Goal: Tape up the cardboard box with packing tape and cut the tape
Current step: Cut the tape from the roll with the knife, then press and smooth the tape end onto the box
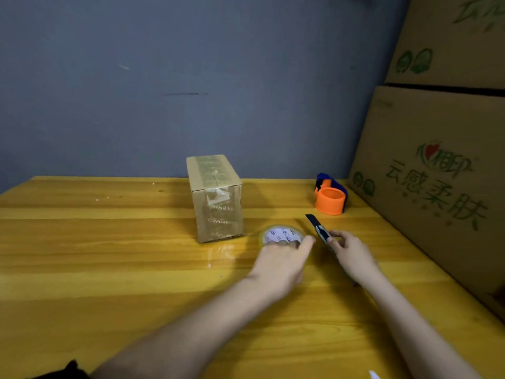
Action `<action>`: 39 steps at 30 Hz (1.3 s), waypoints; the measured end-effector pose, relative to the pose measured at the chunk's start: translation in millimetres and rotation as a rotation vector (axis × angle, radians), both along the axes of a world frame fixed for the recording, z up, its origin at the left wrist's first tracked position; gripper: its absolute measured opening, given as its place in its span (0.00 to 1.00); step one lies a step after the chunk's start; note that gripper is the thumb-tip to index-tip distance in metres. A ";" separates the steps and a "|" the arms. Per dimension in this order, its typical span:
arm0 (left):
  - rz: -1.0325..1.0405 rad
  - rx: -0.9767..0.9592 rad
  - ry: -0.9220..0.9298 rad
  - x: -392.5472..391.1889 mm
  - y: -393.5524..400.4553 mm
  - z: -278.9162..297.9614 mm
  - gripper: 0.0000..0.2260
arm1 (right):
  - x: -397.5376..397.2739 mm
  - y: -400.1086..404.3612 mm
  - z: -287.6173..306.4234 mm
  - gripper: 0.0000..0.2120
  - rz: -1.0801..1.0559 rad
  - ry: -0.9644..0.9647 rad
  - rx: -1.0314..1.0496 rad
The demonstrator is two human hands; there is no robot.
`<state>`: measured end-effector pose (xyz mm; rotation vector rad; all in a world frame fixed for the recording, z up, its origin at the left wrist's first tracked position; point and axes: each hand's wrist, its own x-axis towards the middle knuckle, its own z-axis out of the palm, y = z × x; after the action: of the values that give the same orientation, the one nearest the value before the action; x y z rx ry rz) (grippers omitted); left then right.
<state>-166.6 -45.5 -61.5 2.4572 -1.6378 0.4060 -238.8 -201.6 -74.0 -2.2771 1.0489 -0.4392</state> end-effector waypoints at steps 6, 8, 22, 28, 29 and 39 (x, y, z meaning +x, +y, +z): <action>-0.032 -0.068 -0.058 1.8 -34.2 -15.9 0.24 | -4.3 -1.8 -11.3 0.17 -0.105 0.103 -0.128; -0.032 -0.121 -0.074 4.9 -40.7 -21.2 0.23 | -5.8 -0.7 -13.7 0.17 -0.119 0.130 -0.177; 0.104 -0.260 -0.198 11.8 -71.8 -35.0 0.17 | -7.8 2.5 -17.3 0.16 -0.134 0.260 -0.450; 0.100 -0.255 -0.174 10.0 -81.5 -40.1 0.15 | -6.7 6.8 -14.6 0.15 -0.118 0.281 -0.466; 0.090 -0.251 -0.168 9.8 -81.3 -40.2 0.15 | -7.1 7.3 -14.0 0.15 -0.114 0.280 -0.470; 0.001 -0.388 -0.104 13.9 -33.7 -17.2 0.12 | -7.7 10.0 3.2 0.14 -0.140 0.172 -0.474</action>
<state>-152.7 -79.3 -78.7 2.1780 -1.4311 0.7824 -246.6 -191.7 -70.8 -2.7032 1.3071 -0.6112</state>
